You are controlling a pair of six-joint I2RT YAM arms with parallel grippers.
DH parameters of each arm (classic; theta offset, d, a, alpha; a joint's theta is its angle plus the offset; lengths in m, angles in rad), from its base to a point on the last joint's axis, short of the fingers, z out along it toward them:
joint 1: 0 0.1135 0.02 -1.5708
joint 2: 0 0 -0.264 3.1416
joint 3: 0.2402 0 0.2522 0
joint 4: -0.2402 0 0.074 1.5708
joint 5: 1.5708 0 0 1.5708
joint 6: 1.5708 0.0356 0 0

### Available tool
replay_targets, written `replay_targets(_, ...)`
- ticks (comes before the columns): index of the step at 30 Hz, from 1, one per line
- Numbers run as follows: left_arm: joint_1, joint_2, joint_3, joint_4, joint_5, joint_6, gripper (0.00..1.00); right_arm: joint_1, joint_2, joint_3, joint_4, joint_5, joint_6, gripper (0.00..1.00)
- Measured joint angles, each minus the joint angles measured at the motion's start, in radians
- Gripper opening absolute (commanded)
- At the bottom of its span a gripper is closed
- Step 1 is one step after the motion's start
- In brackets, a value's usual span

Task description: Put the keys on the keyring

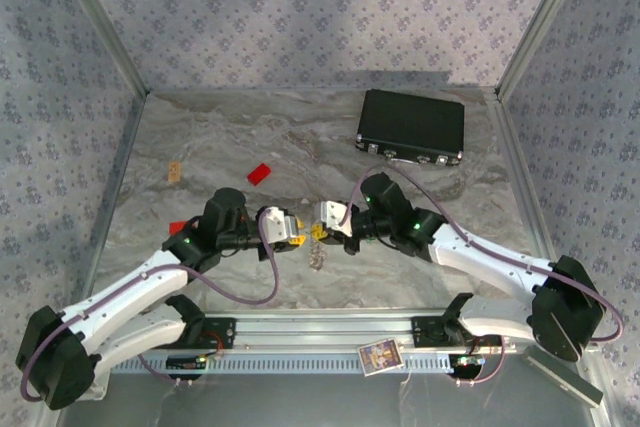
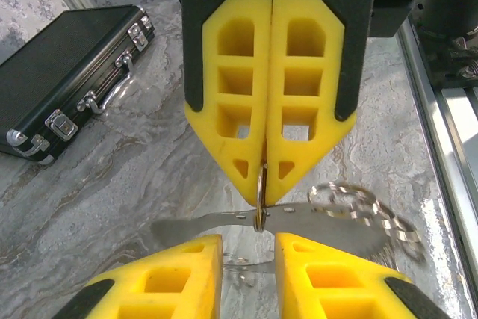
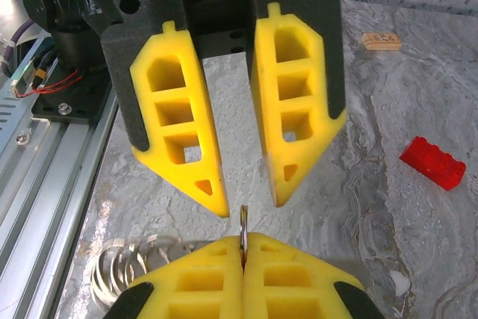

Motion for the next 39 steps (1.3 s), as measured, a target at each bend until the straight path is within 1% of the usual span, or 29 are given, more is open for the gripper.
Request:
replay_targets(6,-0.004,0.02,0.0,0.013,0.011,-0.017,0.22,0.009,0.0,0.0,-0.001,0.01,-0.008,0.0)
replay_targets(8,-0.005,0.025,0.0,0.018,0.016,-0.022,0.18,0.012,0.0,0.0,-0.001,0.013,-0.008,0.0)
replay_targets(11,-0.005,0.026,0.0,0.032,0.027,-0.033,0.18,0.017,0.0,0.0,0.002,0.018,-0.008,0.0)
replay_targets(13,-0.005,0.027,0.0,0.034,0.031,-0.041,0.15,0.019,0.001,0.0,0.004,0.024,-0.008,0.0)
replay_targets(17,-0.005,0.037,-0.003,0.035,0.037,-0.057,0.0,0.022,0.005,0.0,0.007,0.037,-0.007,0.0)
replay_targets(18,-0.005,0.038,-0.003,0.035,0.037,-0.059,0.0,0.022,0.005,0.0,0.007,0.04,-0.007,0.02)
replay_targets(20,-0.005,0.038,-0.003,0.035,0.036,-0.059,0.0,0.022,0.005,-0.001,0.006,0.048,-0.005,0.27)
replay_targets(21,-0.006,0.038,-0.003,0.036,0.035,-0.058,0.0,0.023,0.003,-0.002,0.008,0.054,0.0,0.33)
replay_targets(22,-0.009,0.038,-0.005,0.035,0.032,-0.058,0.0,0.022,-0.004,-0.003,0.008,0.063,-0.008,0.36)
replay_targets(24,-0.013,0.036,-0.006,0.036,0.026,-0.058,0.0,0.016,-0.032,-0.016,0.001,0.084,-0.015,0.36)
replay_targets(26,-0.016,0.027,-0.011,0.036,0.011,-0.058,0.0,0.008,-0.072,-0.037,-0.021,0.116,-0.024,0.29)
replay_targets(28,-0.019,0.018,-0.011,0.036,-0.004,-0.057,0.0,0.002,-0.098,-0.047,-0.038,0.142,-0.031,0.26)
replay_targets(35,-0.026,0.011,-0.011,0.035,-0.037,-0.05,0.0,0.011,-0.1,-0.048,-0.042,0.148,-0.021,0.26)
replay_targets(39,-0.026,0.011,-0.013,0.035,-0.046,-0.047,0.0,0.021,-0.077,-0.047,-0.021,0.145,-0.017,0.27)
